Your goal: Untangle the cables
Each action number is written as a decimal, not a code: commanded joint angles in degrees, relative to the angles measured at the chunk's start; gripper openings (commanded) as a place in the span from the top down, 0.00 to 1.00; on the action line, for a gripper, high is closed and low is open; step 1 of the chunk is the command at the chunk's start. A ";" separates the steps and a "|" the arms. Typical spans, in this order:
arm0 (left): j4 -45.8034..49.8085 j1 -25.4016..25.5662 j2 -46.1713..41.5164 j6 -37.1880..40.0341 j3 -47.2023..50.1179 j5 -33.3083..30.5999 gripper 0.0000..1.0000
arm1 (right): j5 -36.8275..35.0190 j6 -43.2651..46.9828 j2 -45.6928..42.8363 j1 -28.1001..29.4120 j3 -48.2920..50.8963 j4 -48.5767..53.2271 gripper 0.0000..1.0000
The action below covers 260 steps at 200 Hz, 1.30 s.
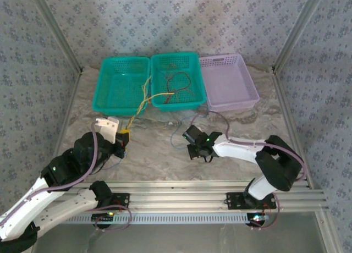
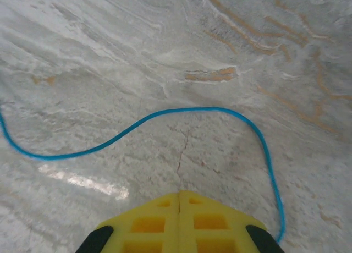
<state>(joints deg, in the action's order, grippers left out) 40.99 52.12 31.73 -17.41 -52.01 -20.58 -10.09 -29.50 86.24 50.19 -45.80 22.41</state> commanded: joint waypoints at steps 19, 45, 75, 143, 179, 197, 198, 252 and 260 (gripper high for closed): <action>-0.30 -0.26 0.31 0.49 0.06 -0.14 1.00 | -0.03 2.60 -15.31 -2.17 -8.79 9.58 1.00; -0.30 -0.26 0.79 0.62 -0.04 0.02 1.00 | 1.11 6.30 -21.08 -5.46 -18.35 16.29 1.00; -0.21 -0.26 0.97 0.62 -0.02 0.19 1.00 | 0.22 9.59 -22.94 -7.24 -31.75 21.53 1.00; -0.21 -0.26 2.29 0.66 -0.12 0.45 1.00 | -1.98 18.65 -9.99 -10.29 -71.37 33.93 1.00; -0.30 -0.34 2.62 0.86 -0.02 0.19 1.00 | -6.73 21.06 -0.09 -12.60 -95.47 37.67 1.00; -0.22 -0.34 3.10 0.88 -0.06 0.32 1.00 | -9.68 22.67 3.07 -12.54 -101.93 35.90 1.00; -0.21 -0.34 3.13 0.88 -0.04 0.34 1.00 | -9.86 22.83 3.28 -12.56 -102.29 35.83 1.00; -0.99 -0.35 4.04 1.26 0.06 2.24 1.00 | -21.21 35.07 5.62 -14.04 -105.43 20.29 1.00; -1.30 -0.35 4.17 1.54 0.04 2.95 1.00 | -20.85 35.73 6.23 -15.52 -104.69 19.66 1.00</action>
<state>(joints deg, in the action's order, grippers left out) 40.93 52.12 35.77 -17.17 -51.99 -19.64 -25.41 -1.06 91.26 37.08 -150.89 50.19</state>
